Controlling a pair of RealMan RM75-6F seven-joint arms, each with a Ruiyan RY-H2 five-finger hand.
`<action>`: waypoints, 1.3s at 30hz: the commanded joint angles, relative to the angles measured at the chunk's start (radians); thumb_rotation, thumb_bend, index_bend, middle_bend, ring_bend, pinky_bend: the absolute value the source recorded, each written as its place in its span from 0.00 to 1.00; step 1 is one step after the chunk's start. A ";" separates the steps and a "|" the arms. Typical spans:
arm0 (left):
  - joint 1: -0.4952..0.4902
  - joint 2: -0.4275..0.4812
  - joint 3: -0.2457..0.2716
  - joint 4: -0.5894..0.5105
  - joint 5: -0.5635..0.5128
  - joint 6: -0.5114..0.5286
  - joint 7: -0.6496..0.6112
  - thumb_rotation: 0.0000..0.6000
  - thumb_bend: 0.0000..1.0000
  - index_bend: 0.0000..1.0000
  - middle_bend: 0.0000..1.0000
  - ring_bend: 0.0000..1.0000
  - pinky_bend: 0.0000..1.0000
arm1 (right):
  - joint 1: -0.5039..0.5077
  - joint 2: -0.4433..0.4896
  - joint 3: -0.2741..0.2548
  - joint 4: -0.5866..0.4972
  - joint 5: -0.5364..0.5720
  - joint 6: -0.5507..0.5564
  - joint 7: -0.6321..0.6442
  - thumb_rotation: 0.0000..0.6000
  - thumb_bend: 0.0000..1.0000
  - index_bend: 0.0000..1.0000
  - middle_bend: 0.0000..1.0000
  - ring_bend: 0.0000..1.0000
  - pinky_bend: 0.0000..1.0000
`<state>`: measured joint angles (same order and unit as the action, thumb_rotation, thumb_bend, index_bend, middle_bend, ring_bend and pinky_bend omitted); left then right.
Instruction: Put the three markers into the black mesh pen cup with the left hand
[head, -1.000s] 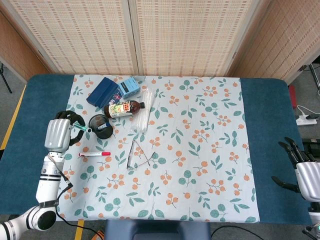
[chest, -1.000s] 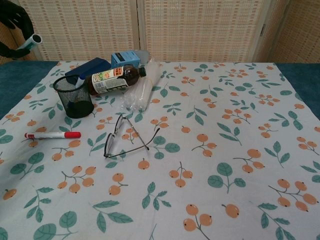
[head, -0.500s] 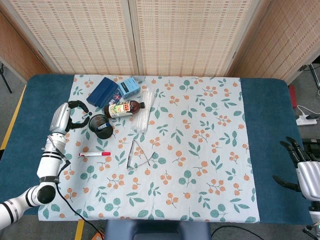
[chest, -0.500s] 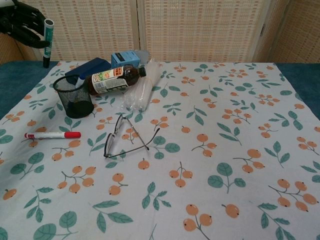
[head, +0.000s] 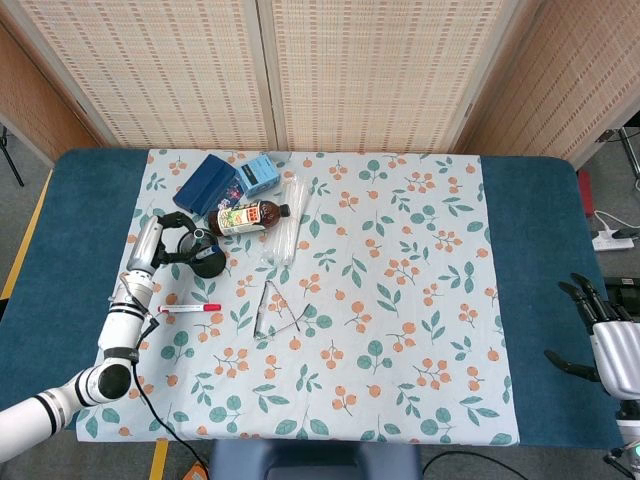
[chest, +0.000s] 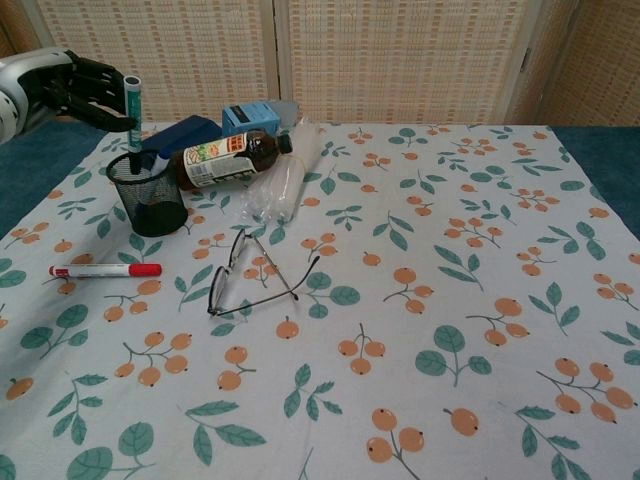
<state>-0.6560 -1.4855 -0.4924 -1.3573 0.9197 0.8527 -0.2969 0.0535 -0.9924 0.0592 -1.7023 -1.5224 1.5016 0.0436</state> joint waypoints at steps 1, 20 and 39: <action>-0.007 -0.010 0.009 0.010 -0.003 0.000 0.000 1.00 0.30 0.60 0.60 0.28 0.25 | -0.001 0.001 0.001 0.000 -0.001 0.003 0.003 1.00 0.00 0.16 0.06 0.29 0.30; -0.044 -0.025 0.092 0.093 0.054 0.009 0.088 1.00 0.30 0.46 0.32 0.17 0.22 | 0.002 0.001 -0.002 0.000 -0.005 -0.004 0.007 1.00 0.00 0.16 0.06 0.29 0.30; 0.256 -0.096 0.478 -0.282 0.529 0.763 1.023 1.00 0.30 0.41 0.46 0.27 0.31 | 0.003 0.000 -0.005 -0.004 -0.013 -0.004 -0.001 1.00 0.00 0.16 0.06 0.30 0.30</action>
<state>-0.4953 -1.5023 -0.1040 -1.6275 1.3594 1.5060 0.6159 0.0563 -0.9926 0.0543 -1.7058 -1.5353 1.4974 0.0426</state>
